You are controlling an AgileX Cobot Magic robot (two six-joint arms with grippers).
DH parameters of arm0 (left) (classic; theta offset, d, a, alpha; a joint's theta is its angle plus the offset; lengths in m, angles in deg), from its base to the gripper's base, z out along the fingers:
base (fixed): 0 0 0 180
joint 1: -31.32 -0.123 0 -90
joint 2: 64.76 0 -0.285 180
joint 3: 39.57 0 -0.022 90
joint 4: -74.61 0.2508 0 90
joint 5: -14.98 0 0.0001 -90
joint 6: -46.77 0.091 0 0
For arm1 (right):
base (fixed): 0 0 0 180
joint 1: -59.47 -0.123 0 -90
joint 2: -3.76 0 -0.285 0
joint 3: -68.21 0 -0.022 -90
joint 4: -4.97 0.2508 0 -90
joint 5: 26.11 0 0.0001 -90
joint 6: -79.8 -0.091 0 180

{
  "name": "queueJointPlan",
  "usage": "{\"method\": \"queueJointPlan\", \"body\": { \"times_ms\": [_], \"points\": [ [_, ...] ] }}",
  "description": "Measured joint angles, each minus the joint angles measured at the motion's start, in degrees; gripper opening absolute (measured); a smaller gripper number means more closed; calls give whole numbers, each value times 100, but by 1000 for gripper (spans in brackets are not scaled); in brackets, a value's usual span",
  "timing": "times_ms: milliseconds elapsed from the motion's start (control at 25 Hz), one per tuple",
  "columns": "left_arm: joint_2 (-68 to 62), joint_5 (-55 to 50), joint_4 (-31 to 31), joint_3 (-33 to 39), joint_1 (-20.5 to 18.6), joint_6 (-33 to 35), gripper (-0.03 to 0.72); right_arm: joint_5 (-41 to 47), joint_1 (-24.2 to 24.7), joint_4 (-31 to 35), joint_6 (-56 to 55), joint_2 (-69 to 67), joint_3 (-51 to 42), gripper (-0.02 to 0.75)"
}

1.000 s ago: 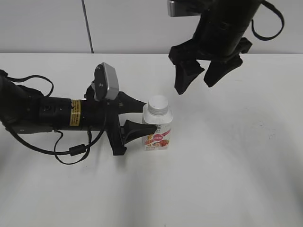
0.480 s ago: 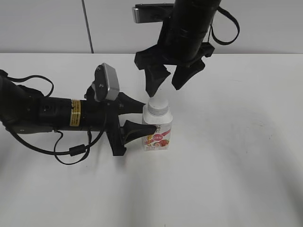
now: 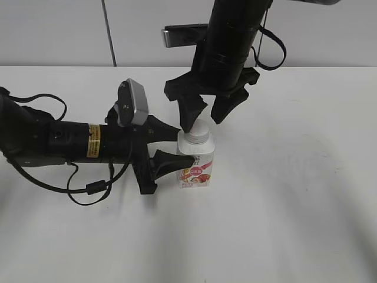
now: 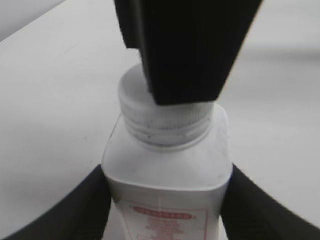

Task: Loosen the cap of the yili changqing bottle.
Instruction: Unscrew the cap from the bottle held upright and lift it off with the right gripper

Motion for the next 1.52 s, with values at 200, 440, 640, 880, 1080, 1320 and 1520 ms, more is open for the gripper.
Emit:
{"method": "queueJointPlan", "body": {
  "times_ms": [200, 440, 640, 880, 1080, 1320, 1520],
  "points": [
    [0, -6, 0, 0, 0, 0, 407, -24, 0, 1, -6, -37, 0, 524],
    [0, -13, 0, 0, 0, 0, 407, -24, 0, 24, -11, -109, 0, 521],
    [0, -13, 0, 0, 0, 0, 407, -24, 0, 24, -11, -203, 0, 520],
    [0, -13, -11, 0, 5, 0, 407, -19, -6, 73, 2, -203, 0, 412],
    [0, -19, -16, 0, 5, 0, 407, -15, -6, 82, 299, -203, 0, 396],
    [0, -19, -16, 0, 5, 0, 407, -15, -6, 86, 2145, -203, 6, 396],
    [0, -19, -16, 0, 5, 0, 407, -15, -6, 75, 5532, -203, 17, 396]
  ]
}}
